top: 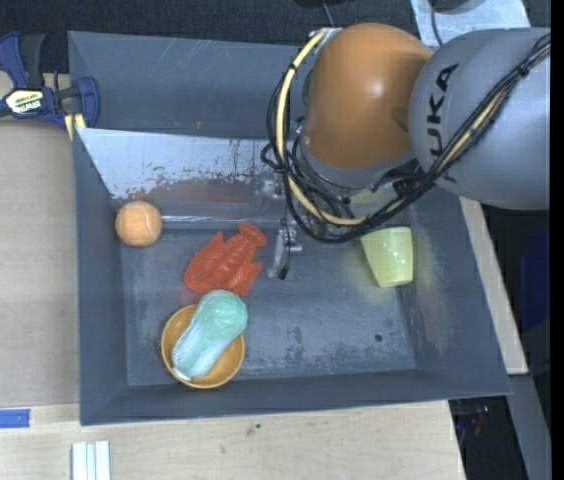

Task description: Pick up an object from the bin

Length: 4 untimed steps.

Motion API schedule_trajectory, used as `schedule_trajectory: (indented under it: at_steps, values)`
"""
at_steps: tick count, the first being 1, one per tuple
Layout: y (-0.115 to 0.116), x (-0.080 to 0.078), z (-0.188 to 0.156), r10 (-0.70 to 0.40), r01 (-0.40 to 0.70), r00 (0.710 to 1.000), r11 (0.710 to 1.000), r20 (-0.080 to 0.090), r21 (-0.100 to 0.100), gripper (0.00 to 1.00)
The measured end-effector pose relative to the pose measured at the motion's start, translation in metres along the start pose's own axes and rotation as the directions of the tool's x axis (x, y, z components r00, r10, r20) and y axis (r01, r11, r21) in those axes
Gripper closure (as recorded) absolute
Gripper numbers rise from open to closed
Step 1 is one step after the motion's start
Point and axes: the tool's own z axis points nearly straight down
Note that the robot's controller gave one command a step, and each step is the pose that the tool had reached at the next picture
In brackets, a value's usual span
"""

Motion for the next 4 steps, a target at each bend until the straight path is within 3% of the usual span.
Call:
schedule_trajectory:
  at_steps: [1, 2, 3, 4]
  values:
    - [-0.001, -0.001, -0.005, 0.004, -0.004, 1.000, 1.000, 0.009, -0.001, 0.00]
    - [0.029, -0.041, 0.077, -0.238, 0.238, 0.971, 0.971, 0.005, 0.000, 0.00]
    - [0.027, -0.038, 0.049, -0.362, 0.362, 0.932, 0.932, 0.016, 0.003, 0.00]
    - [0.030, -0.044, 0.095, -0.411, 0.411, 0.912, 0.912, 0.010, 0.001, 0.00]
